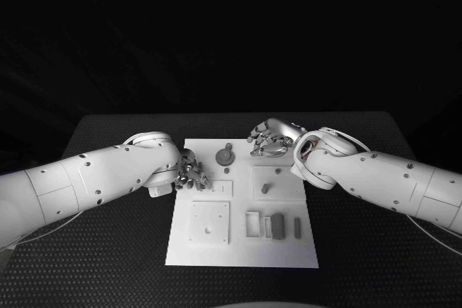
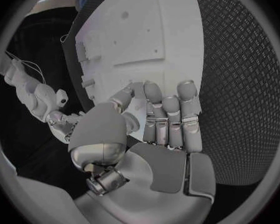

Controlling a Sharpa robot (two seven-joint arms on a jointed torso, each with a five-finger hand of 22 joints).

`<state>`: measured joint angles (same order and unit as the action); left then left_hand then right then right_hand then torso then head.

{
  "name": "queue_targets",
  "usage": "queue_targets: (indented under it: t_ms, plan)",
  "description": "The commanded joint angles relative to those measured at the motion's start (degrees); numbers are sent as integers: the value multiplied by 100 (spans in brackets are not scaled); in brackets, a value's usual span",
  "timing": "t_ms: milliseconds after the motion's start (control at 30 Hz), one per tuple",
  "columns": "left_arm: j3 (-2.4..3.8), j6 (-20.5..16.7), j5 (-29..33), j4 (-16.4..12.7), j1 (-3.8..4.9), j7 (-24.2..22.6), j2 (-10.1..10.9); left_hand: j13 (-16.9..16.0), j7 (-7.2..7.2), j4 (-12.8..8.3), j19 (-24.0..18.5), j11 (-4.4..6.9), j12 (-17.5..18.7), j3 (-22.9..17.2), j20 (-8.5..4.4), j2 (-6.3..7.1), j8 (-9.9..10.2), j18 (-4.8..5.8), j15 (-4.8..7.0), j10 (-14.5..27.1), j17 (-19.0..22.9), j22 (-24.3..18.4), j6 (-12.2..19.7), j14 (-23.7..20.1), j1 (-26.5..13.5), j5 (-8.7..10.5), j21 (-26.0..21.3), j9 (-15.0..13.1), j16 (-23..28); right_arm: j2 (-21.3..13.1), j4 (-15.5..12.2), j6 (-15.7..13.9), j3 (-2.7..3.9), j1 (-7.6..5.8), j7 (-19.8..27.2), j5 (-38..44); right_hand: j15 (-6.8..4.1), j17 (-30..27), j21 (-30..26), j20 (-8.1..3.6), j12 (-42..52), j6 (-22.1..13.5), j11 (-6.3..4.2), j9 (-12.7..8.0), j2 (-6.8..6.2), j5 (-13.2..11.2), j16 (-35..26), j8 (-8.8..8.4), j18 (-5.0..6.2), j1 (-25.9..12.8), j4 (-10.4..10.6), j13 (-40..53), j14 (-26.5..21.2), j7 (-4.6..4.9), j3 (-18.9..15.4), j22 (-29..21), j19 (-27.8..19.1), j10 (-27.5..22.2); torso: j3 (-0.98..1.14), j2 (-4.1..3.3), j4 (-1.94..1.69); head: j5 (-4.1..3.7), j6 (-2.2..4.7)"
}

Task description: Assemble the parts on the task board

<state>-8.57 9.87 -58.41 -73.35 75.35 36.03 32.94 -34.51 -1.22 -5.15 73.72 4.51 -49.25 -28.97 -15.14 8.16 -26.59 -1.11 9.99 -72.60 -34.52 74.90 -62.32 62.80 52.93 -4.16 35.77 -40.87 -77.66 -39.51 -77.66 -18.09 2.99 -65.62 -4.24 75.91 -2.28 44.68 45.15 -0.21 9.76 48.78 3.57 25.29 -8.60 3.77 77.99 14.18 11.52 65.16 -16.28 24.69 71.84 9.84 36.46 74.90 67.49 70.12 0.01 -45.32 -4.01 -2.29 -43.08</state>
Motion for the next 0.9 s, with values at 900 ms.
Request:
queue_targets:
  t_ms: [900]
  plan:
    - [-17,211,-33,-3,-19,56,13,24,-55,424,-39,-9,-52,68,-33,346,48,-181,14,71,25,100,28,-38,-211,137,-26,-41,-50,11,6,72,-3,7,53,-8,-4,-10,-32,-43,-32,12,50,-10,-7,9,-25,22,348,-63,20,-6,-38,45,-23,98,10,7,0,0,-2,-7,-23]
